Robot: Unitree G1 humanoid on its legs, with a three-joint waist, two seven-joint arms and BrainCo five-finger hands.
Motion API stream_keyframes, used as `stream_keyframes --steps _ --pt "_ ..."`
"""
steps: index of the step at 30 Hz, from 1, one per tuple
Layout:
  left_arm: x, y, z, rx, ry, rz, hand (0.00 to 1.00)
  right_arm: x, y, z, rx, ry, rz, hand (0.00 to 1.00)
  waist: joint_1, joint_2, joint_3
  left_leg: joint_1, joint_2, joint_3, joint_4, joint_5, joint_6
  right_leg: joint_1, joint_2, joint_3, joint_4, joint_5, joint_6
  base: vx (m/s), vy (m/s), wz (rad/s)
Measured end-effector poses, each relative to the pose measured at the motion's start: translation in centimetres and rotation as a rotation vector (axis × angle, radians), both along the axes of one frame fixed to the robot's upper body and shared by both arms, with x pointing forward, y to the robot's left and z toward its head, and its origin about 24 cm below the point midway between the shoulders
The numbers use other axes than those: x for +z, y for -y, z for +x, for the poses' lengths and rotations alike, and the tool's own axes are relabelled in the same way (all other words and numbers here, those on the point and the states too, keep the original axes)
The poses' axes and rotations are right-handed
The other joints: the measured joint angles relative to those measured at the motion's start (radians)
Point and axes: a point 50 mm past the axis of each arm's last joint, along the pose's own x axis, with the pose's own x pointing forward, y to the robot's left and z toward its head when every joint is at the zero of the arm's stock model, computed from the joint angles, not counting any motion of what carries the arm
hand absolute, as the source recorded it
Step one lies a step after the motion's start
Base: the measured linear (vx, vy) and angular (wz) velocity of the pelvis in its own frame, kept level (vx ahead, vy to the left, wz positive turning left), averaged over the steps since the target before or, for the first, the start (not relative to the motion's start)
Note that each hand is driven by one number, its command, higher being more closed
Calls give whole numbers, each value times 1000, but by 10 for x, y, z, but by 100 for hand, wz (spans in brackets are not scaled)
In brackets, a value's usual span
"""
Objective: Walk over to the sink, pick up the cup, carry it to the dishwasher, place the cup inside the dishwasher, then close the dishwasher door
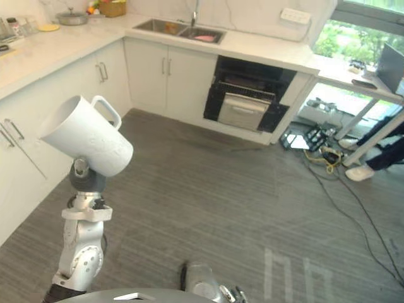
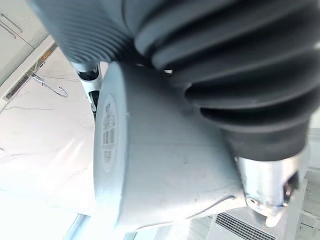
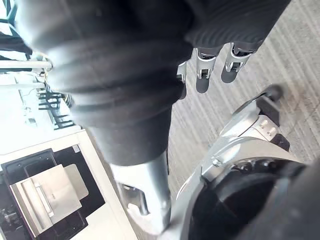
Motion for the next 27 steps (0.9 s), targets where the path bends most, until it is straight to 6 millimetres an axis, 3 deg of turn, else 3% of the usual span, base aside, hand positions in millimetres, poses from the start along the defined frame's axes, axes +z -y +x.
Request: stream_keyframes --steps 1,2,3,4,6,7,8,9,10,11,13,15,16,18,19,20,22,23,25,26,27 --pt "-1 -1 -1 2 -6 -2 100 0 -2 -4 9 -9 5 0 -1 -16 -7 6 -2 -7 19 -21 -15 2 -15 9 -10 63 -2 594 -372 25" --pt "-7 0 -1 9 -27 -24 100 0 -2 -7 21 -23 6 0 4 -1 -14 32 33 -11 58 -82 -40 -4 1 -11 51 70 24 492 -311 11" --pt "-12 1 -4 18 -55 -61 100 1 4 -5 46 -23 -4 0 6 38 -22 28 85 -12 111 -98 -60 -7 39 -35 99 5 6 485 -303 -1" --pt "-12 1 -5 17 -57 -66 100 1 5 -4 54 -25 -3 0 8 43 -23 20 98 -17 145 -91 -54 -10 48 -38 121 -24 -3 392 -311 -4" --pt "-10 4 -7 -1 -40 -88 100 1 8 -1 73 -31 2 0 15 56 -18 -57 134 -72 368 -21 -16 15 81 -51 146 -96 -30 408 -356 -7" --pt "-7 6 -9 -7 -20 -104 100 2 11 0 74 -28 -4 0 27 70 1 -148 169 -97 576 98 -1 59 108 -55 133 -118 -47 334 -284 -12" --pt "-7 7 -10 -7 -19 -114 100 2 13 -2 73 -29 -10 0 30 73 4 -206 191 -109 679 192 14 81 124 -60 118 -126 -57 409 -272 -16" --pt "-7 9 -12 -10 -15 -126 100 5 19 1 80 -12 -32 0 42 98 6 -312 221 -140 868 299 17 141 152 -62 79 -134 -72 405 -205 -8" --pt "-9 9 -14 0 -17 -137 100 6 21 0 77 -7 -41 0 48 104 6 -409 209 -143 995 275 18 194 163 -60 44 -143 -86 285 -99 -6" --pt "-10 8 -15 8 -20 -140 100 7 24 1 78 -5 -47 0 52 103 6 -450 196 -137 1022 255 22 222 165 -59 23 -146 -92 268 -94 -7" --pt "-13 3 -19 34 -20 -134 100 8 25 4 92 21 -40 0 74 94 5 -523 157 -81 954 189 36 301 166 -40 -53 -143 -100 374 -83 -26" --pt "-12 -6 -20 65 -1 -108 100 11 23 24 127 85 -44 0 101 76 5 -548 124 8 674 112 49 382 164 -1 -132 -134 -105 458 -27 -46" --pt "-12 -8 -20 77 -1 -105 100 12 24 29 138 103 -48 0 106 72 5 -545 110 22 590 104 47 397 161 12 -141 -133 -99 443 53 -47" --pt "-12 -12 -21 104 11 -105 100 16 24 48 164 164 -60 0 113 55 1 -526 26 17 243 156 37 453 138 50 -184 -163 -81 459 114 -41" --pt "-12 -12 -21 105 12 -103 100 17 24 50 165 170 -62 0 114 47 1 -521 7 18 195 216 54 464 128 59 -190 -176 -72 472 166 -40" --pt "-14 -13 -22 112 7 -92 100 17 21 54 162 179 -61 0 123 23 -10 -489 -27 47 157 260 115 486 98 83 -192 -203 -52 531 170 -20" --pt "-15 -13 -20 117 6 -90 100 16 19 59 142 173 -72 0 111 5 -35 -477 -52 63 189 211 149 494 59 86 -173 -217 -19 595 174 -10" --pt "-15 -15 -20 133 2 -85 100 14 19 61 127 154 -78 0 110 5 -34 -462 -51 75 205 183 156 481 53 79 -107 -209 6 480 163 -18" --pt "-12 -16 -19 161 2 -74 100 10 18 60 99 114 -72 0 112 0 -30 -381 -59 83 169 130 156 400 37 48 150 -198 112 438 149 -25" --pt "-7 -18 -19 174 7 -69 100 8 14 59 82 105 -58 0 113 -16 -20 -312 -76 94 138 110 156 310 -5 33 397 -155 196 487 115 -21" --pt "-3 -19 -19 175 12 -60 100 6 10 54 68 92 -49 0 106 -16 -20 -247 -88 92 102 98 155 241 -48 -10 564 -152 166 479 93 -11"
